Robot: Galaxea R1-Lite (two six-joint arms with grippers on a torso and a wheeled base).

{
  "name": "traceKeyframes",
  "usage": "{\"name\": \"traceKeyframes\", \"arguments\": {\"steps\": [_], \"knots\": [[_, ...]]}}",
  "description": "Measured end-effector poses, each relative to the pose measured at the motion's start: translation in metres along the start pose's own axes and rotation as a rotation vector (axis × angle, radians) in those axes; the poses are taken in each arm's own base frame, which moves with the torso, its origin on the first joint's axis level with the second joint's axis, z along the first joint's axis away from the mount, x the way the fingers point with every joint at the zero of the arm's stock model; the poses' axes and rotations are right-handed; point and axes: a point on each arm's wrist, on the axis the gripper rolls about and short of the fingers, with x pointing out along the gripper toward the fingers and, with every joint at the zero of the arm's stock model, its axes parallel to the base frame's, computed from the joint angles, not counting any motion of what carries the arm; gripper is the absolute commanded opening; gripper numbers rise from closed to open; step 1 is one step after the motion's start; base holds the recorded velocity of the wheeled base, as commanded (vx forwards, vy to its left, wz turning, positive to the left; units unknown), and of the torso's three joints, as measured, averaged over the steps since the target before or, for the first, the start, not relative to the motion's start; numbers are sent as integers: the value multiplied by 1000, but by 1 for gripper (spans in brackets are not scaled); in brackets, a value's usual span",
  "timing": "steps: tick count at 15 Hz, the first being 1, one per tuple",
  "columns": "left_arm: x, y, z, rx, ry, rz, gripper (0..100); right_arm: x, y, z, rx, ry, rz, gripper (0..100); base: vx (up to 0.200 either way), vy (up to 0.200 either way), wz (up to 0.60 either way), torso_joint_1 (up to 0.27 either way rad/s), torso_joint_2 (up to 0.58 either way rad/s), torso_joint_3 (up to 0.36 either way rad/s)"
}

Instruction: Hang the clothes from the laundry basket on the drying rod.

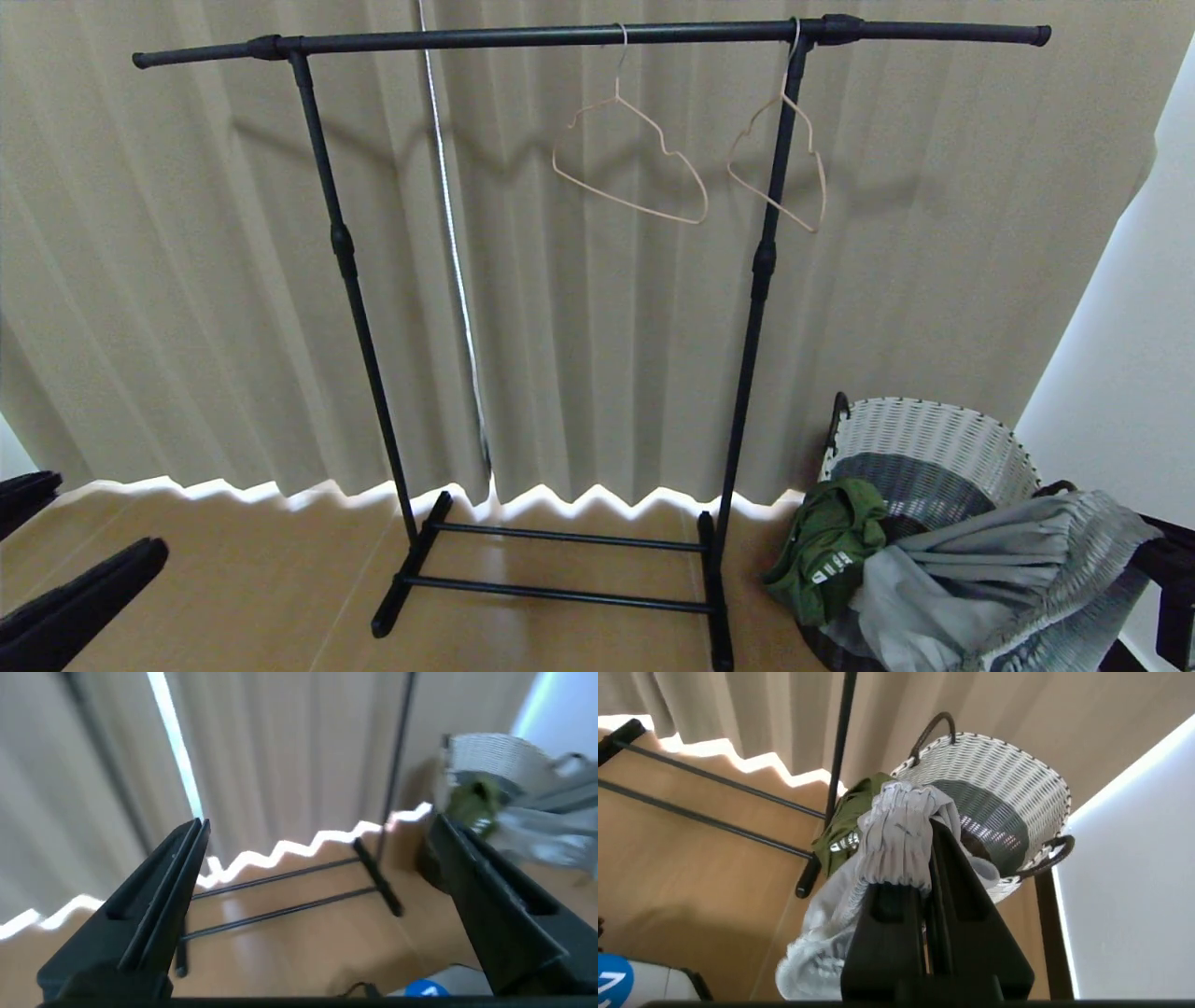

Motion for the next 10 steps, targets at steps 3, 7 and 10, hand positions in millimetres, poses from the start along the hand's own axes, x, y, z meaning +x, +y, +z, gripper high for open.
{"name": "traceKeyframes", "arguments": {"steps": [3, 7, 10], "knots": [[51, -2, 16, 6, 51, -99, 100, -2, 1, 14, -8, 9, 46, 0, 0, 0, 0, 0, 0, 0], [134, -46, 17, -17, 134, -272, 100, -9, 6, 45, 52, -31, 162, 0, 0, 0, 0, 0, 0, 0], [176, -107, 4, -63, 222, -414, 100, -13, 11, 66, 107, -50, 247, 0, 0, 0, 0, 0, 0, 0]]}}
